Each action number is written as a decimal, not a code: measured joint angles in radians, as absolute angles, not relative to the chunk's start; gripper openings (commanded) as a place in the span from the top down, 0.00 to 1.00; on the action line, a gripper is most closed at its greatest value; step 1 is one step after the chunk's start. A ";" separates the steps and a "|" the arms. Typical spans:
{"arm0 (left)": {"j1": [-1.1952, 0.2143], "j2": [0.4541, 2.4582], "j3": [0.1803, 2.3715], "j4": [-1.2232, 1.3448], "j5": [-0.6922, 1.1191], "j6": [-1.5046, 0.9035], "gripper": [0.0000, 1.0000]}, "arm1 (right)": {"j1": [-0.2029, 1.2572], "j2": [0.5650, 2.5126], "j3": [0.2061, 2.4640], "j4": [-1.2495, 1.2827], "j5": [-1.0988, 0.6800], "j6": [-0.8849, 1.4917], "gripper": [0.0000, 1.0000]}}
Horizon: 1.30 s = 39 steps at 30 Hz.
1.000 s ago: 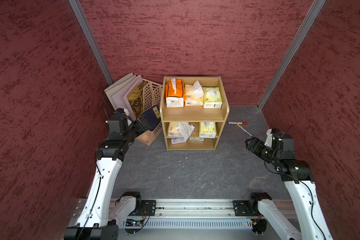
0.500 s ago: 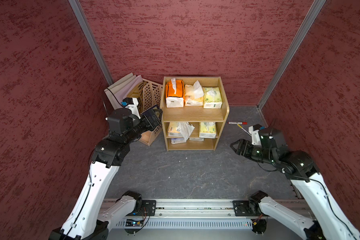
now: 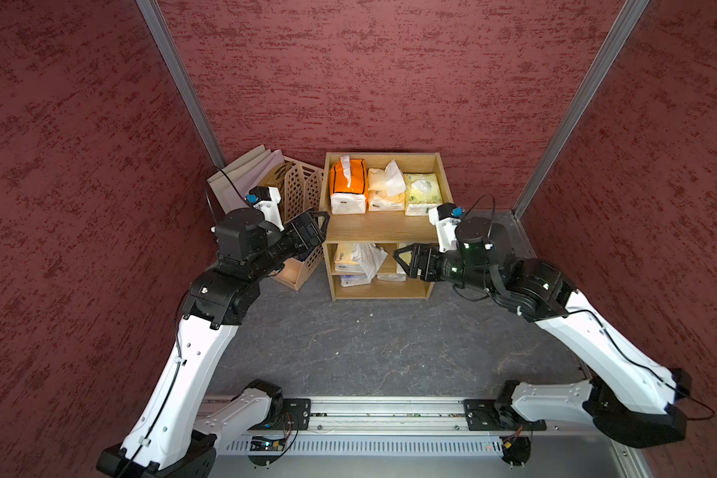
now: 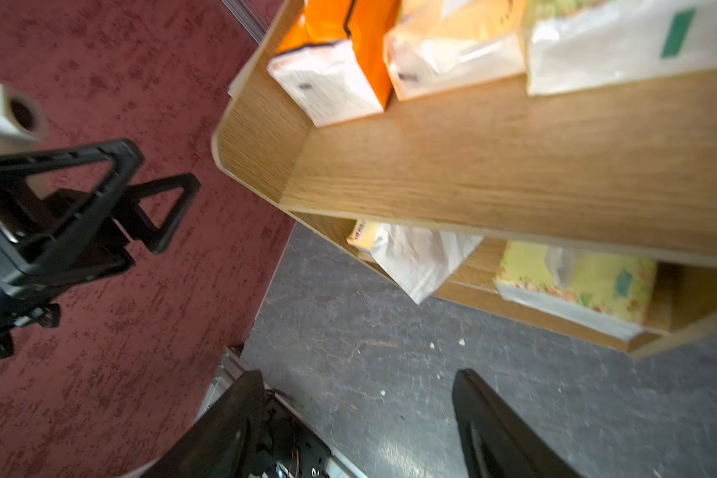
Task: Remove the tissue boxes from the shelf
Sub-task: Pick up a box of tissues from the shelf.
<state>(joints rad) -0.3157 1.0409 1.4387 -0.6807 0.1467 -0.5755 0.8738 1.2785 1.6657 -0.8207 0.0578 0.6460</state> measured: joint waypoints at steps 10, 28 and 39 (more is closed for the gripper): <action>-0.316 1.121 1.510 -0.728 0.167 -0.567 0.00 | 0.860 1.567 1.964 -0.722 0.162 0.558 0.22; -0.314 1.185 1.557 -0.780 0.190 -0.543 0.00 | 0.682 1.889 2.302 -0.745 0.072 0.572 0.29; -0.313 1.180 1.557 -0.796 0.170 -0.522 0.00 | 0.673 1.982 2.354 -0.744 -0.015 0.632 0.32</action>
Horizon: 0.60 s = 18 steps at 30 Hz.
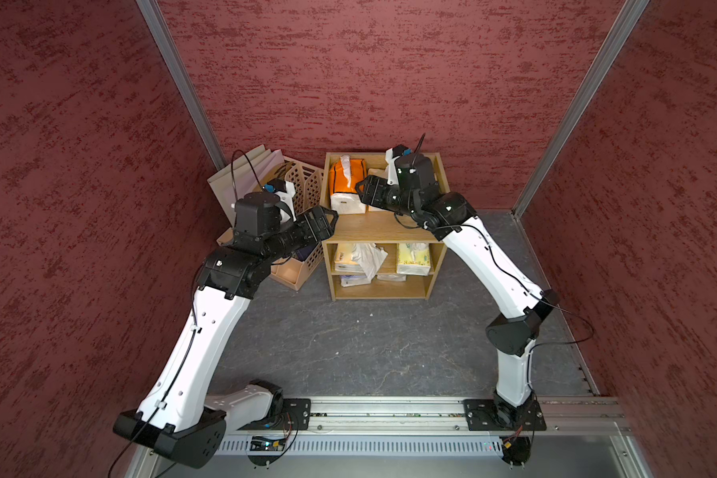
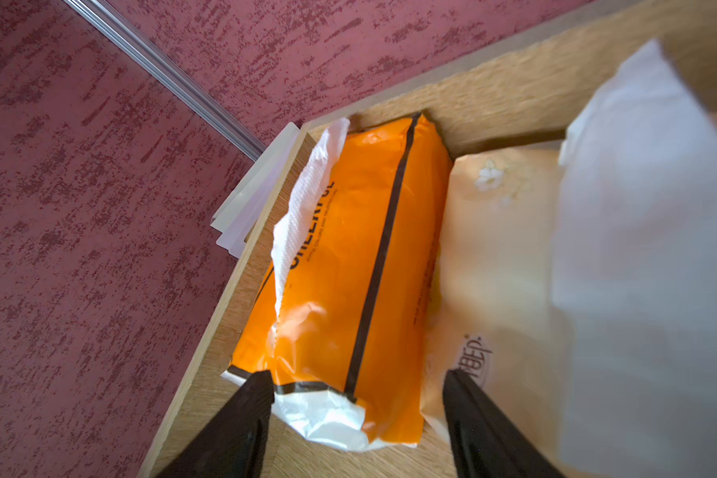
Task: Remove the tissue boxes from the shelf
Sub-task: Pick up a box of tissues from the shelf.
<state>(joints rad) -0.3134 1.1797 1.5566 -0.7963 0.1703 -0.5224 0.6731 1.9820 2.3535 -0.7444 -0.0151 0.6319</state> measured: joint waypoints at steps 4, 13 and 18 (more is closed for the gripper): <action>-0.313 1.168 1.557 -0.807 0.157 -0.521 0.00 | 0.673 2.009 2.358 -0.744 -0.018 0.645 0.32; -0.309 1.141 1.556 -0.816 0.145 -0.518 0.00 | 0.673 2.024 2.388 -0.741 -0.045 0.667 0.45; -0.309 1.130 1.552 -0.818 0.131 -0.518 0.00 | 0.673 2.025 2.388 -0.738 -0.057 0.673 0.63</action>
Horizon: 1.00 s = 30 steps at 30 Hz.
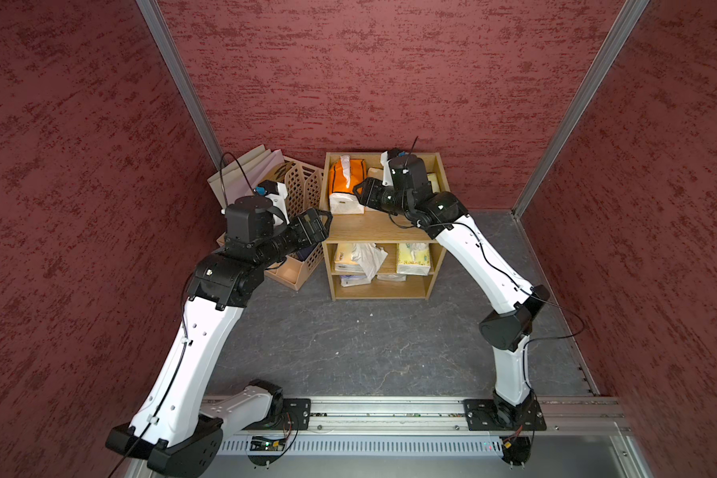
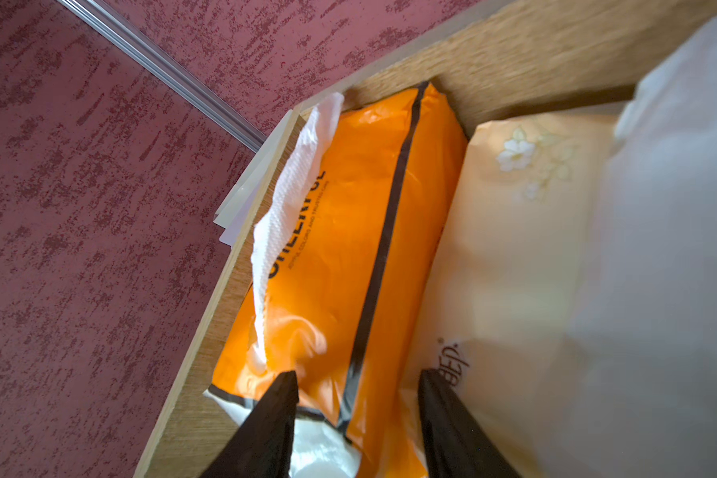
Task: Remove the tissue boxes from the shelf
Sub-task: Pick up a box of tissues from the shelf.
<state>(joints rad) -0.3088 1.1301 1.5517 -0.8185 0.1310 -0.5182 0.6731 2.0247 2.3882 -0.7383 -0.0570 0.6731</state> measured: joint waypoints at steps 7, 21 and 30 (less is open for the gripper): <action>-0.309 1.106 1.537 -0.823 0.128 -0.520 0.00 | 0.673 2.025 2.388 -0.738 -0.086 0.677 0.89; -0.309 1.076 1.518 -0.831 0.129 -0.542 0.00 | 0.673 1.970 2.388 -0.850 -0.099 0.623 1.00; -0.311 1.074 1.516 -0.831 0.131 -0.563 0.00 | 0.674 1.786 2.249 -0.901 -0.168 0.599 0.63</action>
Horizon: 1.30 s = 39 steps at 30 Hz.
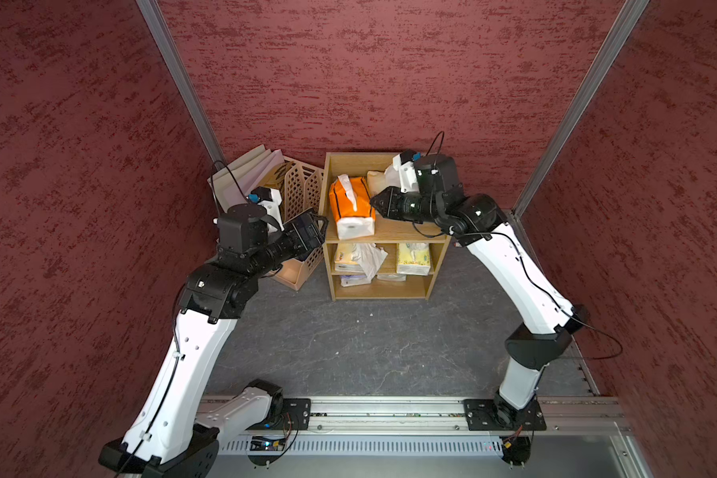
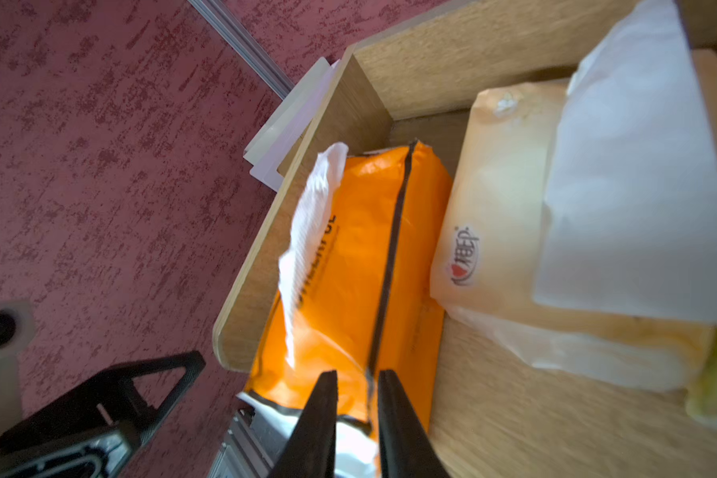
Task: Remove the tissue boxes from the shelf
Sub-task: Pick up a box of tissues from the shelf.
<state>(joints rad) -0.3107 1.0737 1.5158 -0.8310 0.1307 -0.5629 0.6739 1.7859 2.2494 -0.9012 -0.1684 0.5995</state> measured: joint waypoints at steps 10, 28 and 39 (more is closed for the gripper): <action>-0.319 1.069 1.484 -0.830 0.130 -0.581 0.00 | 0.690 1.768 2.208 -0.888 -0.200 0.610 0.47; -0.321 1.028 1.479 -0.849 0.096 -0.574 0.00 | 0.731 1.865 2.232 -0.884 -0.186 0.551 0.99; -0.313 0.959 1.467 -0.860 0.013 -0.574 0.00 | 0.737 1.789 2.212 -0.924 -0.229 0.492 1.00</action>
